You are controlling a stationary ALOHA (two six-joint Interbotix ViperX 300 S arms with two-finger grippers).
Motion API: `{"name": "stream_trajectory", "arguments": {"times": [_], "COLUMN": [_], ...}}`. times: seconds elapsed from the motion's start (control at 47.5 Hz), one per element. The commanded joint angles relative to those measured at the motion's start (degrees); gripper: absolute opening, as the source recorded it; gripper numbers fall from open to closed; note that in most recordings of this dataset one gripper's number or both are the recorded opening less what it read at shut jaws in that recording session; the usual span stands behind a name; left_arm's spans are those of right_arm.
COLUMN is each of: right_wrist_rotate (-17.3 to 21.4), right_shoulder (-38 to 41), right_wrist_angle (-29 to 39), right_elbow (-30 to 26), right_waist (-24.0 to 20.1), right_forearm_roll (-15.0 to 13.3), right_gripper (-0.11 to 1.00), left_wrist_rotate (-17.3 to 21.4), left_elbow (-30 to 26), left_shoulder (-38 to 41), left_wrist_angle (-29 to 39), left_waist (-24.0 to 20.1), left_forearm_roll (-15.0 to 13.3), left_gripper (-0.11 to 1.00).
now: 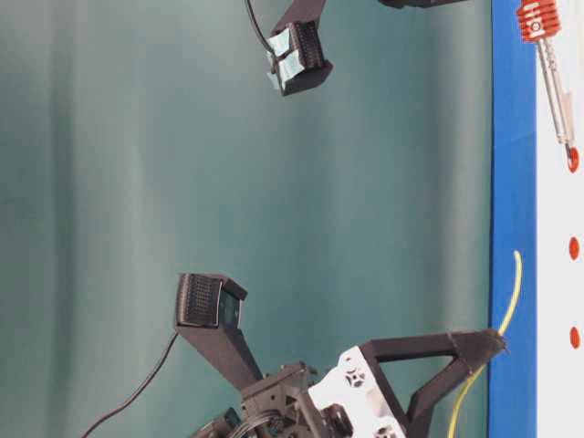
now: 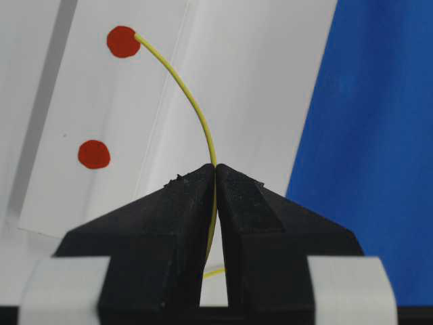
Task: Touch the tip of the soldering iron to the tip of the solder at the mark.
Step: 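Withdraw the iron right and the wire left from the red dots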
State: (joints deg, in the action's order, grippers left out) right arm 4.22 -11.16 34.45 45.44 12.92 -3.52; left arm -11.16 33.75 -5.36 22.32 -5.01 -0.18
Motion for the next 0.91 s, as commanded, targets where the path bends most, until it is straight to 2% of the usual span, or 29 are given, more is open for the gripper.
{"name": "stream_trajectory", "arguments": {"times": [0.0,0.232,0.463,0.758,0.884], "right_wrist_rotate": [0.09,1.85,5.63,6.68,6.94], "right_shoulder": [-1.32,-9.40,-18.02,-18.63,-18.54], "right_wrist_angle": [-0.09,0.00,0.00,-1.41,-2.99], "right_elbow": [-0.97,2.64,7.91,8.96,8.61], "right_waist": [-0.09,0.00,0.00,0.00,-0.62], "right_forearm_roll": [-0.18,-0.09,-0.09,-0.09,0.79], "right_gripper": [0.06,0.06,0.06,0.06,0.06], "left_wrist_rotate": [0.09,-0.18,-0.18,-0.53,-1.05], "left_elbow": [-0.62,-0.18,0.44,2.11,3.16], "left_shoulder": [-1.49,-1.76,-2.20,-3.25,-4.39], "left_wrist_angle": [-0.44,-0.35,-0.44,-0.53,-0.53], "left_waist": [0.00,-0.09,-0.18,-0.18,0.79], "left_forearm_roll": [0.09,0.09,0.09,0.18,0.09], "left_gripper": [0.02,0.02,0.02,0.02,0.02]}}
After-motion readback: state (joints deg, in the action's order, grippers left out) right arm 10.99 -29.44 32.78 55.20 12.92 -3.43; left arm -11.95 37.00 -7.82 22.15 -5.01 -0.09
